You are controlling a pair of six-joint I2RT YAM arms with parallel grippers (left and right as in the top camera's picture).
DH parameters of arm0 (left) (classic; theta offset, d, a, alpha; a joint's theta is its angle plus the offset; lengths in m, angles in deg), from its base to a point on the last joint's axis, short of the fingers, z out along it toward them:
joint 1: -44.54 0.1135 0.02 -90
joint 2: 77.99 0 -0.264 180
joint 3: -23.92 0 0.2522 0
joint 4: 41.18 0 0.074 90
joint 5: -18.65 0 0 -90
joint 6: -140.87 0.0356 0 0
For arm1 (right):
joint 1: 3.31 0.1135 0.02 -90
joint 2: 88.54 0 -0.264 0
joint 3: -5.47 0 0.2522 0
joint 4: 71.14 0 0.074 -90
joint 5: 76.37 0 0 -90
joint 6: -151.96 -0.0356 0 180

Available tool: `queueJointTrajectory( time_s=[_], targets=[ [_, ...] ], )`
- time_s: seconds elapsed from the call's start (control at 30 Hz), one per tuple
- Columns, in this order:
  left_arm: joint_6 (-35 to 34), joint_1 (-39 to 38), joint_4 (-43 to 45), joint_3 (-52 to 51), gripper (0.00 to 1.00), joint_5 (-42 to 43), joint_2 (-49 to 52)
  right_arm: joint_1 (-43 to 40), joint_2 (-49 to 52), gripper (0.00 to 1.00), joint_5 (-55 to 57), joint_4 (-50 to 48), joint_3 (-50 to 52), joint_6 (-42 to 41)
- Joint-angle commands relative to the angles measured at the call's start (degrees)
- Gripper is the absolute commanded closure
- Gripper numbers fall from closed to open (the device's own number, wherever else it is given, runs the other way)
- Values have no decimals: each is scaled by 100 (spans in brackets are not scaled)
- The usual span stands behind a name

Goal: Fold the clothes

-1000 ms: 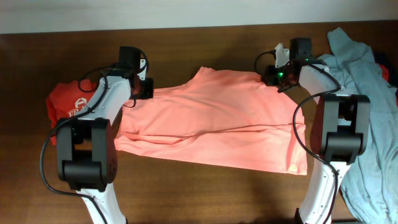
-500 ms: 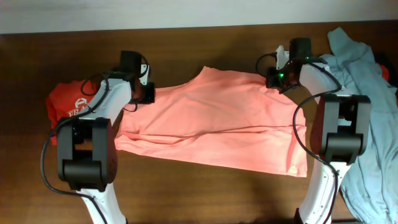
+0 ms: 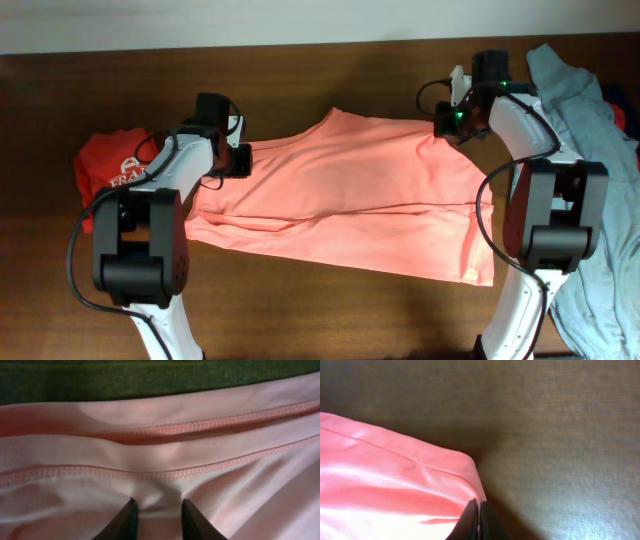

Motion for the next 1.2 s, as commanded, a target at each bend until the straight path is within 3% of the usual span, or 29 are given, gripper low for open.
queueJointTrajectory(
  time_s=[0.0,0.23,0.53,0.8,1.17],
  targets=[
    [-35,37,79,-111,69,-120,-116,15,-192,96,579,219,-98,-2],
    [-35,42,444,-111,62,-177,-116,15,-192,96,918,422,-98,26],
    [-35,42,525,-308,62,-221,-105,15,-199,94,914,612,-424,17],
    [-37,42,498,-411,62,-282,-101,17,-214,96,898,2612,-1473,46],
    [-35,42,247,-411,62,-284,-101,17,-210,95,918,4393,-1357,190]
  ],
)
